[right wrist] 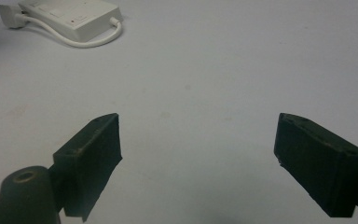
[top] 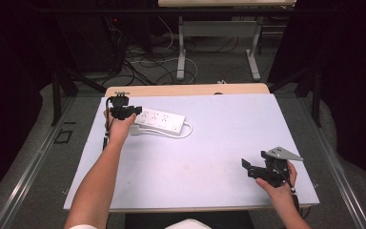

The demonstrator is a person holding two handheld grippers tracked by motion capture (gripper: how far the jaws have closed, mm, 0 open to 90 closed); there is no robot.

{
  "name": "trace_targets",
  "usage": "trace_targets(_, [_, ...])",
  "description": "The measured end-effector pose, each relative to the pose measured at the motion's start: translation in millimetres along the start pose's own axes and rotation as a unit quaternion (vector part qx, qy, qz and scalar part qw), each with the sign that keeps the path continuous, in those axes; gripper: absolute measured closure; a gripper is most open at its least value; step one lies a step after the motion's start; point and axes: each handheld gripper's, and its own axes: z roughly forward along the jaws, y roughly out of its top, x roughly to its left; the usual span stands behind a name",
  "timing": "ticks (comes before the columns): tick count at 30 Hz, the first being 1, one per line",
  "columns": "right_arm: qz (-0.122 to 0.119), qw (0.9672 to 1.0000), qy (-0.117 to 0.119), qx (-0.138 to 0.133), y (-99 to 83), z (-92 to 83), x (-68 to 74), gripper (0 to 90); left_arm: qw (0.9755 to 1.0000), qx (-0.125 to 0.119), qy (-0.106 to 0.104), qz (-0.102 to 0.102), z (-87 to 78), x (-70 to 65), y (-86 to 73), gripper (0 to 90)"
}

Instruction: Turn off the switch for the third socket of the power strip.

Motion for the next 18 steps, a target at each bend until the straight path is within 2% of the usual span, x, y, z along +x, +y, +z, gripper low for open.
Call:
trace_targets(5, [-0.001, 1.0000, 0.000, -0.001, 0.1, 0.0, -0.1, 14.2, 1.0000, -0.006, 0.002, 0.002, -5.4, -0.1, 1.3, 56.3])
trace_targets(13, [0.000, 1.0000, -0.001, -0.001, 0.3, -0.4, 0.5, 14.2, 0.9998, -0.019, -0.002, -0.008, -13.8, -1.0, 3.5, 46.7])
trace_targets(18, [0.001, 1.0000, 0.000, -0.005, 0.3, -0.7, 0.8, 14.2, 0.9996, -0.024, 0.007, -0.012, -19.0, -1.9, 3.3, 39.2])
